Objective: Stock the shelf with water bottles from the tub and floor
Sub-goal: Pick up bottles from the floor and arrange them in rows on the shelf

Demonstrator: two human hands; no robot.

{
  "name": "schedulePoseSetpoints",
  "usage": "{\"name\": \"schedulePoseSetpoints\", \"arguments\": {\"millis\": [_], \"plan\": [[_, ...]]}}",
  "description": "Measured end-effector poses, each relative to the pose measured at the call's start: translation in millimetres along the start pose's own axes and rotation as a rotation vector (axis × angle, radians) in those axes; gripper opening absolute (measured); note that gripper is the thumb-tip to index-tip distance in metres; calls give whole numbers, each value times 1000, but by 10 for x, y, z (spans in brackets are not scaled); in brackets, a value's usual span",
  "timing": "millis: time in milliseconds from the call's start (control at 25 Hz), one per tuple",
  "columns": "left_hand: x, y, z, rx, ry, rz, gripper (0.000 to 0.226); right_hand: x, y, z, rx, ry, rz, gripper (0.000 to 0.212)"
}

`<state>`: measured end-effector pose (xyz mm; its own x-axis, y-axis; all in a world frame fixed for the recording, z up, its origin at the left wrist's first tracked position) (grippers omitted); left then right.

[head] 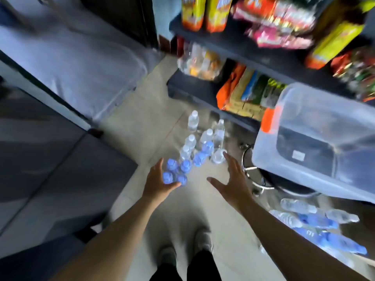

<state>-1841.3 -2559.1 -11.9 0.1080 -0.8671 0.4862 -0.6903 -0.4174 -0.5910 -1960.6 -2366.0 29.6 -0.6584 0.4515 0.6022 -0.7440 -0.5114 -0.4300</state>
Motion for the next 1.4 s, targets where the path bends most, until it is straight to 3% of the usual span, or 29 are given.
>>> {"name": "schedulePoseSetpoints", "arguments": {"millis": [200,440,760,920,1200,1400], "plan": [[-1036,727,1097,88,-271,-61,86,-1075,837,-925,-120,232,71,83],[-1930,1701,1892,78,-341,-72,87,-2129,1765,-1771,-119,340,202,81],[-2191,2162,2154,-80,-295,-218,56,-2557,2516,-1889,59,216,228,44],[-2103,2078,2125,-52,-299,-216,45,-2529,2486,-1907,136,85,219,41],[-1760,1414,1749,11,-351,-156,48,-1864,1767,-1564,28,241,100,34],[-1183,757,862,-82,-254,-140,44,-912,1055,-811,25,321,34,41]]}}
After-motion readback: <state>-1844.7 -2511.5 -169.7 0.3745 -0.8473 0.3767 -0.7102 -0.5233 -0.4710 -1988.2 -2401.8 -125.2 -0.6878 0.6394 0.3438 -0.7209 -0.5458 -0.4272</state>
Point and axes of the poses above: each hand's wrist, its own y-axis towards the middle knuckle, its own x-axis out of the back of the hand, z = x × y, the point moved 2 cm from there along y, towards the middle knuckle, and after that the axes turned 7 degrees about z, right-handed, at the moved point
